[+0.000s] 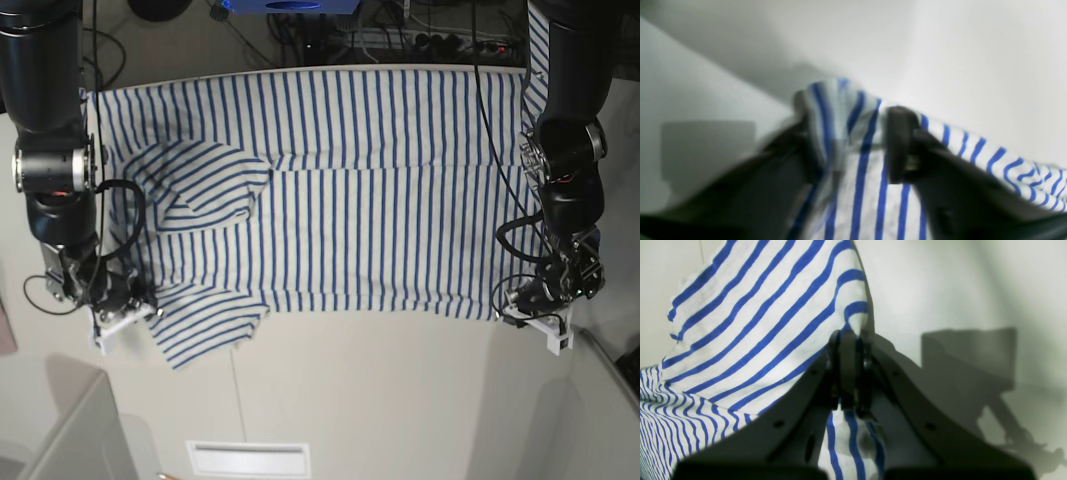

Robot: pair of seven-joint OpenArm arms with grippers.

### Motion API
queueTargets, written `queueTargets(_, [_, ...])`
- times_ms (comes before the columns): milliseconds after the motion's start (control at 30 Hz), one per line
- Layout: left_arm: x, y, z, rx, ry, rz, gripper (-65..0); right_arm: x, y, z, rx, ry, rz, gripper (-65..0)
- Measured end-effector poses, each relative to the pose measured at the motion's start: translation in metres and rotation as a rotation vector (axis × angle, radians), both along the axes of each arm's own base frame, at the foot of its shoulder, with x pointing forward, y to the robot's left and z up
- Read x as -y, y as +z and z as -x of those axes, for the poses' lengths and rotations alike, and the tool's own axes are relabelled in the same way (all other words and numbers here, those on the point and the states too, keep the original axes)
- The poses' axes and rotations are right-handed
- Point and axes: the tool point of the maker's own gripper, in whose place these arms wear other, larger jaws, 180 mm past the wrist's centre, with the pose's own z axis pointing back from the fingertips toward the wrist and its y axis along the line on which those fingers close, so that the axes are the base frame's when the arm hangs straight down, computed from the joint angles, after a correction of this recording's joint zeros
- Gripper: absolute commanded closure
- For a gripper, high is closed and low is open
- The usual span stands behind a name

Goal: Fold the T-shirt properly
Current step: 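Move the left gripper to the other hem corner and grasp both, then lift the hem corners and fold them over toward the collar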

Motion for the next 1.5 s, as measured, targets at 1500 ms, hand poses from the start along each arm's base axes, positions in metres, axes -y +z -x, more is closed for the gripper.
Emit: queueTargets(1500, [-0.030,0.063,0.088,0.075,-0.037,-0.070,0.0,0.005,0.049,0.017,0.234,0.109,0.063,0.0])
